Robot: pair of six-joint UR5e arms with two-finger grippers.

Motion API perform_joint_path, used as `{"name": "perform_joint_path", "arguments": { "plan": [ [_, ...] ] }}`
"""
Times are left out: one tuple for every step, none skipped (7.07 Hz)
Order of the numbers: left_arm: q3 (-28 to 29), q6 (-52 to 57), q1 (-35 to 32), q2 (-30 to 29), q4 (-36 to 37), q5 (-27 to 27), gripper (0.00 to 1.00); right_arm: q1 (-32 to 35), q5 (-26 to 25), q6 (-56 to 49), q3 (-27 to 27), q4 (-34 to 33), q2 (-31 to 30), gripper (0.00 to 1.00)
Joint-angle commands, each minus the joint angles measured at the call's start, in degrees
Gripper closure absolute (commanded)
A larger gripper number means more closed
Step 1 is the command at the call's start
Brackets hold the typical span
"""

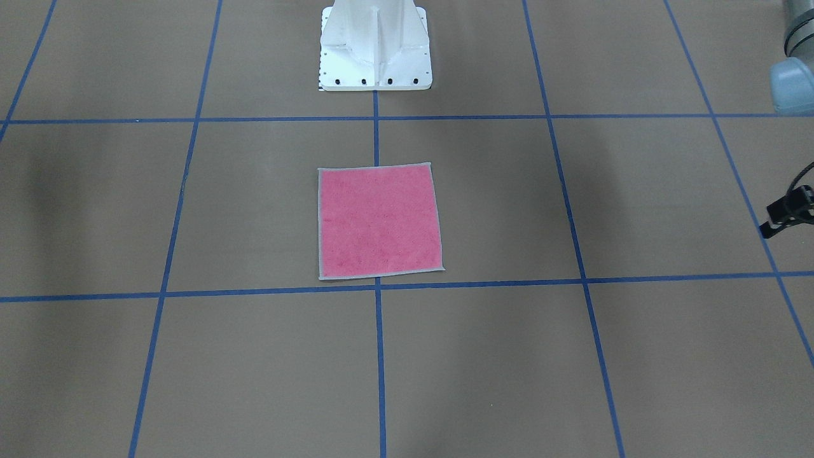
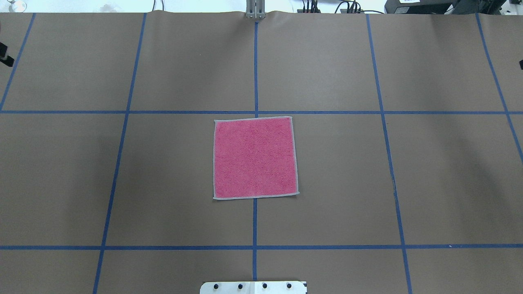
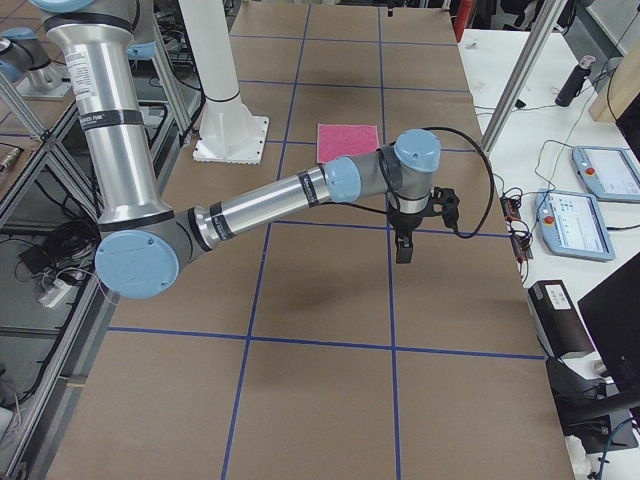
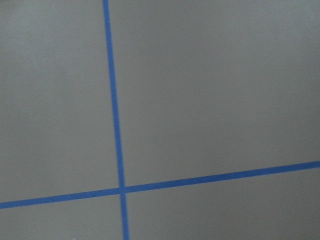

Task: Fold towel twice with both arms
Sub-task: 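Move the left gripper to the towel edge nearest it while the right gripper approaches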

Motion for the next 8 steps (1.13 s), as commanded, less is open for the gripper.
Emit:
{"name": "perform_joint_path", "arguments": {
  "plan": [
    [-1.46,-18.32,9.72,-5.31,-0.27,-1.34,0.0,-8.58,0.62,12.65,0.63,1.63,2.72,0.0],
    [-1.55,-26.94,14.64,-7.86,-2.01,-0.73,0.0,-12.08,0.62,13.32,0.02,5.12,2.38,0.0],
    [-1.73,-34.25,18.35,-8.75,-6.64,0.75,0.0,-13.25,0.79,17.25,0.02,8.55,2.21,0.0],
    [-1.64,-44.59,23.26,-8.67,-14.78,4.16,0.0,-14.39,1.23,20.42,0.54,10.93,2.2,0.0],
    [-1.82,-51.31,28.27,-8.67,-19.82,8.72,0.0,-15.88,2.8,23.23,0.55,12.7,2.2,0.0],
    [-1.9,-56.25,32.58,-8.67,-22.3,11.72,0.0,-17.72,2.81,26.31,0.55,16.45,2.29,0.0],
    [-2.51,-63.17,34.88,-8.93,-26.07,14.02,0.0,-19.13,2.82,30.51,0.37,21.45,2.29,0.0],
    [-2.61,-68.72,37.87,-9.02,-29.76,16.91,0.0,-20.54,2.73,36.65,0.11,26.37,2.47,0.0]
  ]
}}
